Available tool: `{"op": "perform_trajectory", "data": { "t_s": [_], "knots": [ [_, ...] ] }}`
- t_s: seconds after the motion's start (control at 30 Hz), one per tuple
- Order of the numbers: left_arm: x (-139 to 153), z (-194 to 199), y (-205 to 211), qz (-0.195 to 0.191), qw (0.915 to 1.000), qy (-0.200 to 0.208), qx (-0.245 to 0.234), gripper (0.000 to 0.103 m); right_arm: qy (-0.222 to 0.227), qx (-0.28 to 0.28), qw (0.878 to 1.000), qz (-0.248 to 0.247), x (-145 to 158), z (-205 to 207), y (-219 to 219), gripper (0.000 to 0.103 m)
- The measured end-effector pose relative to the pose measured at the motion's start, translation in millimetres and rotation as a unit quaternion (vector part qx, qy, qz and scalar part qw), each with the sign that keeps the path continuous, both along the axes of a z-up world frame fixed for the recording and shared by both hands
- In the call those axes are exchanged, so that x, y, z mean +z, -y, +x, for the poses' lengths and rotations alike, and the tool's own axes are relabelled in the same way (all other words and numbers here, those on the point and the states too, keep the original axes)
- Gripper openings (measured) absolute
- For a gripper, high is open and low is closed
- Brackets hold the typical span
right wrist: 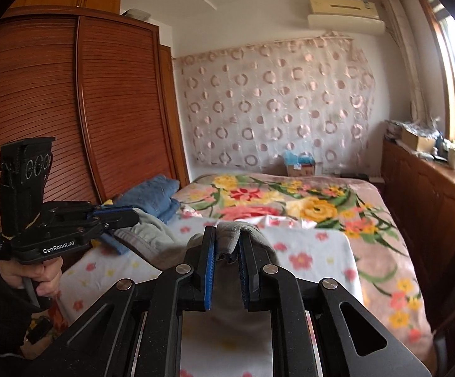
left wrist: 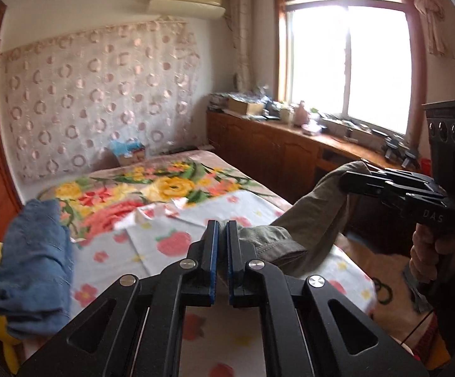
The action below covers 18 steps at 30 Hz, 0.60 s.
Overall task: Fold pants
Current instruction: 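Close the left tool on the pants edge while the right tool lifts the hem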
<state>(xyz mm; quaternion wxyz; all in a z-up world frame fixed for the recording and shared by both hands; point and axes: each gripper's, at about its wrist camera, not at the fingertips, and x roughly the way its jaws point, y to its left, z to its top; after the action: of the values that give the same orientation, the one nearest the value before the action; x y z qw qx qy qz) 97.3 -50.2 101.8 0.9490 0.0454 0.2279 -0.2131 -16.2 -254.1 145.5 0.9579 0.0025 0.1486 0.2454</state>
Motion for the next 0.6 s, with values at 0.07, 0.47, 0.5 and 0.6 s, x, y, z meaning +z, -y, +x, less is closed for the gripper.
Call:
{"op": "perform_trajectory", "data": {
  "t_s": [0.07,0.47,0.5,0.6],
  "knots": [
    [0.0,17.1,-13.2,0.001,0.9997,-0.001,0.026,0.006,-0.008,0.007,1.0,-0.008,-1.4,23.6,-3.5,0.013],
    [54.3,82.0,-46.6,0.038,0.993,0.039,0.105,0.006,-0.002,0.01,1.0,-0.013,63.6,142.9,-38.8,0.013],
    [56.5,78.3,-47.8,0.041,0.9926,0.045,0.105,0.006,0.003,0.013,1.0,-0.009,64.7,142.3,-42.2,0.013],
    [42.3,65.8,-52.6,0.049,0.9931,0.036,0.101,0.006,-0.005,0.025,1.0,-0.002,44.8,137.5,-45.4,0.013]
  ]
}}
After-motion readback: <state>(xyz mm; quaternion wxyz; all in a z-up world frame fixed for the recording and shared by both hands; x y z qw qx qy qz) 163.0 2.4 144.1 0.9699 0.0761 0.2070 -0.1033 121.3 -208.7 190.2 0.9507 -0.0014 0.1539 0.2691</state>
